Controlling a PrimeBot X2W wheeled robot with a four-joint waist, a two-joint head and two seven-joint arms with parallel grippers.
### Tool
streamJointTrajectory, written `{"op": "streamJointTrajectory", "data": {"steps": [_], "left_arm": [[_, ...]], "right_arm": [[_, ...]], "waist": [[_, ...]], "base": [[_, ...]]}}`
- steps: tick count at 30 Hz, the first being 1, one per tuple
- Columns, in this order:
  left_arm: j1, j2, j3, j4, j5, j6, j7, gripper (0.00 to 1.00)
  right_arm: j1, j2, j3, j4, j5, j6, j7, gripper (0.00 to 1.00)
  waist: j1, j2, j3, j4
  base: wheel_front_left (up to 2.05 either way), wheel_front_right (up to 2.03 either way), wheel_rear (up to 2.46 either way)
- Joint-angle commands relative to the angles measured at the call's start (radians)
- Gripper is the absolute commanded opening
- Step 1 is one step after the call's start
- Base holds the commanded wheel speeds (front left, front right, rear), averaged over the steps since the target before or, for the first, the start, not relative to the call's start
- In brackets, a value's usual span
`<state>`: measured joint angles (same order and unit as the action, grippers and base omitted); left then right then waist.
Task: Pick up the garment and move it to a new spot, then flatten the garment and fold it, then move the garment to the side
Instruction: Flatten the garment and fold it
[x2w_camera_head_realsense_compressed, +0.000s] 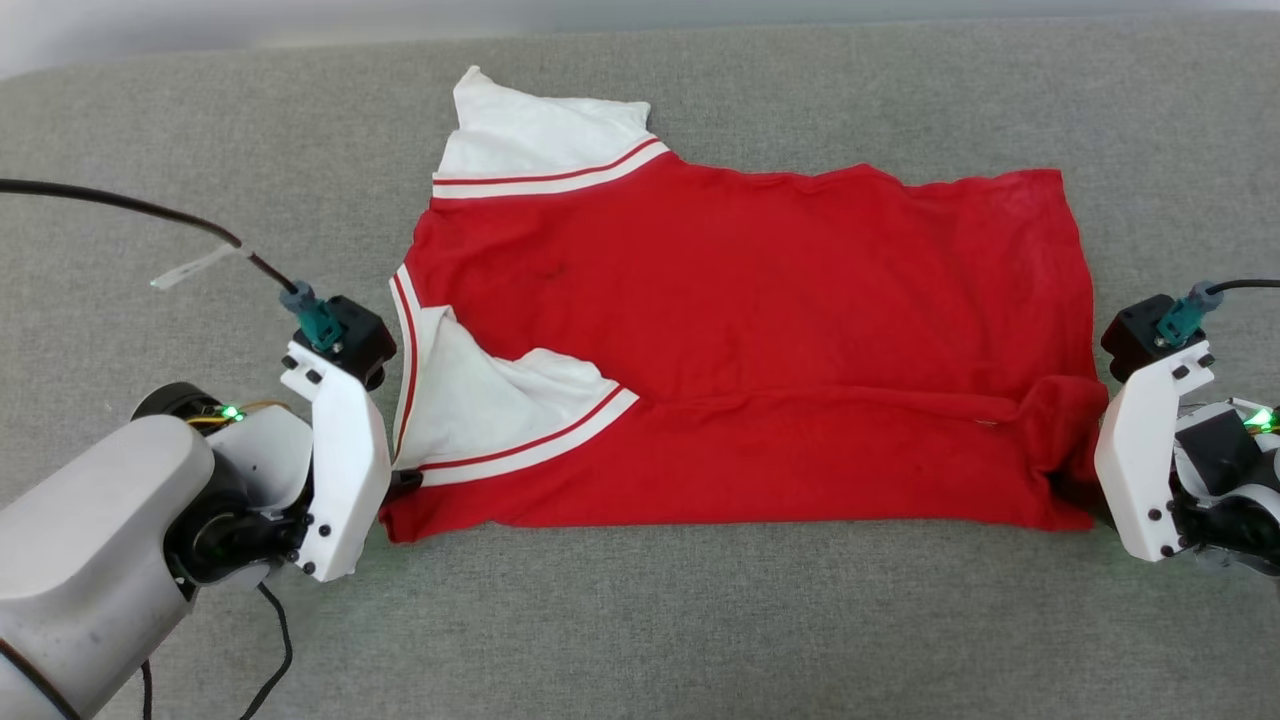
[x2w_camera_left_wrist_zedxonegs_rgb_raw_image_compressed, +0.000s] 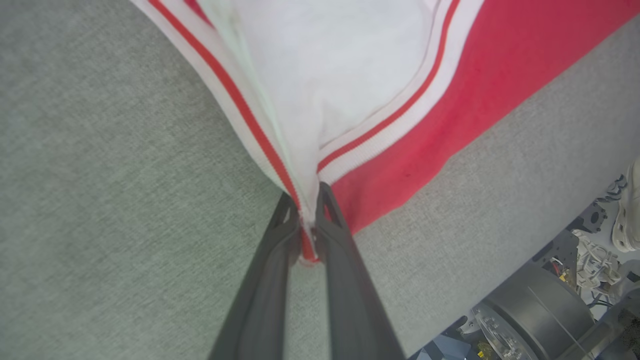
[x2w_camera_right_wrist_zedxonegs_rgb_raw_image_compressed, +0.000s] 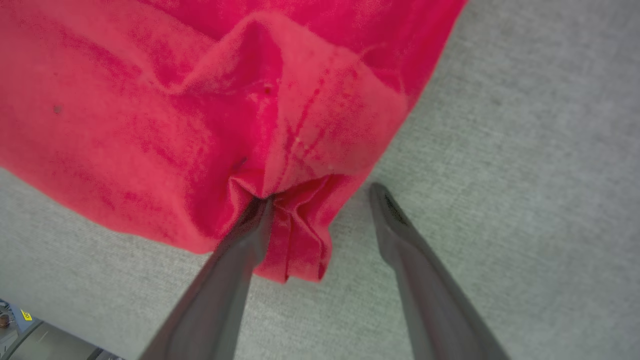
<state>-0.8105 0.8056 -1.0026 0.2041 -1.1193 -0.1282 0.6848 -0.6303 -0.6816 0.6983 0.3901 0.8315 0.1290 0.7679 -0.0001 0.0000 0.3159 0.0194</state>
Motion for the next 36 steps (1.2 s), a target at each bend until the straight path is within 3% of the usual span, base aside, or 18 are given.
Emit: {"op": "streamJointTrajectory", "data": {"steps": [1, 9, 19, 23, 26, 27, 28, 29, 36], "left_arm": [[0.009, 0.003, -0.003, 0.003, -0.001, -0.001, -0.004, 0.0], [0.066, 0.057, -0.009, -0.026, -0.039, -0.001, -0.024, 0.0], [0.208, 0.147, -0.054, -0.16, -0.064, 0.019, -0.045, 0.0], [0.245, 0.161, -0.071, -0.161, -0.065, 0.034, -0.048, 0.0], [0.26, 0.154, -0.074, -0.141, -0.062, 0.043, -0.063, 0.0], [0.264, 0.149, -0.077, -0.133, -0.057, 0.043, -0.067, 0.05], [0.263, 0.145, -0.075, -0.126, -0.049, 0.047, -0.076, 0.88], [0.258, 0.142, -0.07, -0.117, -0.047, 0.05, -0.087, 1.0], [0.175, 0.174, 0.006, -0.123, -0.032, 0.054, -0.153, 1.0]], "right_arm": [[0.055, 0.054, 0.04, 0.02, 0.013, 0.003, -0.005, 0.0], [0.007, -0.04, 0.022, -0.064, 0.061, 0.001, -0.099, 0.0], [0.178, -0.182, 0.01, -0.206, 0.126, 0.001, -0.157, 0.0], [0.251, -0.194, 0.013, -0.218, 0.115, 0.001, -0.139, 0.0], [0.275, -0.161, 0.005, -0.194, 0.095, 0.001, -0.144, 0.0], [0.278, -0.149, 0.002, -0.184, 0.083, 0.001, -0.151, 0.0], [0.279, -0.134, -0.007, -0.169, 0.074, 0.001, -0.161, 0.47], [0.281, -0.119, -0.013, -0.162, 0.067, 0.001, -0.171, 1.0], [0.227, -0.072, -0.087, -0.184, -0.037, 0.002, -0.308, 1.0]], "waist": [[0.0001, 0.0, -0.007, -0.004], [0.0001, 0.0, -0.093, -0.027], [0.0001, 0.0, -0.164, -0.032], [0.0001, 0.0, -0.158, -0.036], [0.0001, 0.0, -0.147, -0.042], [0.0001, 0.0, -0.144, -0.043], [0.0001, 0.0, -0.143, -0.043], [0.0001, 0.0, -0.143, -0.043], [0.0001, 0.0, -0.152, -0.054]], "base": [[0.0, 0.0, 0.0], [0.0, 0.0, 0.0], [0.0, 0.0, 0.0], [0.0, 0.0, 0.0], [0.0, 0.0, 0.0], [0.0, 0.0, 0.0], [0.0, 0.0, 0.0], [0.0, 0.0, 0.0], [0.0, 0.0, 0.0]]}}
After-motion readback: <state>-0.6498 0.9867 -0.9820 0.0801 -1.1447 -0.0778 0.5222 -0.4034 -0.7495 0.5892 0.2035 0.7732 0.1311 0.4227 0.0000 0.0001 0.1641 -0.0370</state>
